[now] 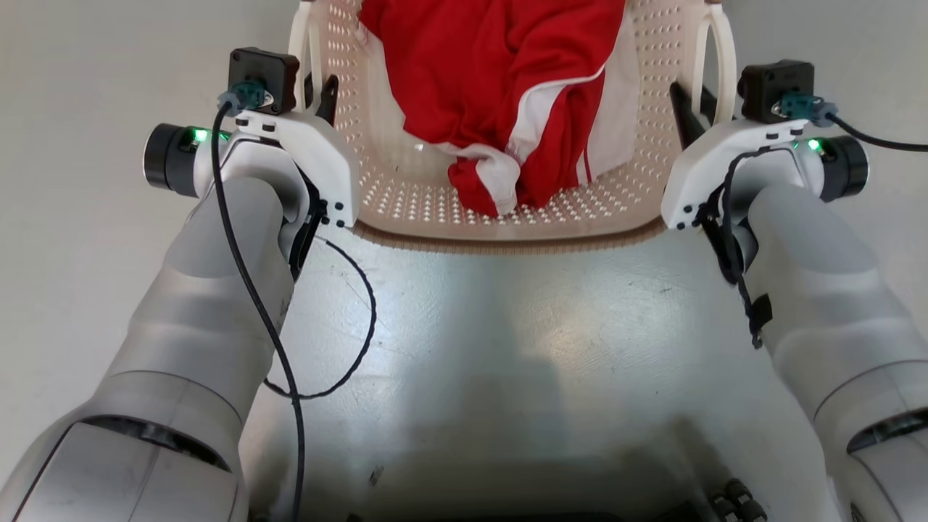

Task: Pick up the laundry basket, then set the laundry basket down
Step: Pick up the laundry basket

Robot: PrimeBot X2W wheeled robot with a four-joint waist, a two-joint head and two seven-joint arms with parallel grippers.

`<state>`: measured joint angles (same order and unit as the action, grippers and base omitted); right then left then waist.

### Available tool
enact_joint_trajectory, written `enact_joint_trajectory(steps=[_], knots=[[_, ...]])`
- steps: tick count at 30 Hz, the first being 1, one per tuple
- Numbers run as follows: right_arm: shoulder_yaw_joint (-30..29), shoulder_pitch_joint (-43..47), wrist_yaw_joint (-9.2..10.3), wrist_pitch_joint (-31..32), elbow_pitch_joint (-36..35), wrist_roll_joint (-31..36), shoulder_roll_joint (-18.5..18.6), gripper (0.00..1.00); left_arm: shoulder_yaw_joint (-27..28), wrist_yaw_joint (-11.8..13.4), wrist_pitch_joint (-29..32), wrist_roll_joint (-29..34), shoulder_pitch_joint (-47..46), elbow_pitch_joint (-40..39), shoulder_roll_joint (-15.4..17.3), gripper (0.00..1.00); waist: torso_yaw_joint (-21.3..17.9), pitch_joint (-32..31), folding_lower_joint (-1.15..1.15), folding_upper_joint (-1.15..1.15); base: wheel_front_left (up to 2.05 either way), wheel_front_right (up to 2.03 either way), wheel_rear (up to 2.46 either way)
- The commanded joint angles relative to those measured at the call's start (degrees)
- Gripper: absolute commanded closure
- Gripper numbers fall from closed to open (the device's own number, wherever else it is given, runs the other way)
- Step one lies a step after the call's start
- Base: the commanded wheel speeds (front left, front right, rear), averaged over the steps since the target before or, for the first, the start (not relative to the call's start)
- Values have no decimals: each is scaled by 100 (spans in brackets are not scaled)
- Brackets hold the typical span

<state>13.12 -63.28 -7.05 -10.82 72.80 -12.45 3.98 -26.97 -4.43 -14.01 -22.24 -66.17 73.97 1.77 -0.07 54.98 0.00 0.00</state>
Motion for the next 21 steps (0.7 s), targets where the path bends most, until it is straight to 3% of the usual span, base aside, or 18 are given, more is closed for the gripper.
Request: enact_joint_trajectory(steps=[1, 16, 21], knots=[[232, 428, -44, 96, -66, -51, -110, 100, -26, 5, 20, -6, 157, -58, 133, 100, -22, -85, 0, 0, 0, 0, 0], [1256, 1295, -44, 600, -464, -1192, -110, 100, -67, 74, 198, -192, 1123, -8, 148, 100, -305, -1125, 0, 0, 0, 0, 0], [1538, 1597, -44, 809, -303, -1370, -110, 100, -86, 81, 354, -332, 1643, -4, 129, 100, -344, -1830, 0, 0, 0, 0, 0]])
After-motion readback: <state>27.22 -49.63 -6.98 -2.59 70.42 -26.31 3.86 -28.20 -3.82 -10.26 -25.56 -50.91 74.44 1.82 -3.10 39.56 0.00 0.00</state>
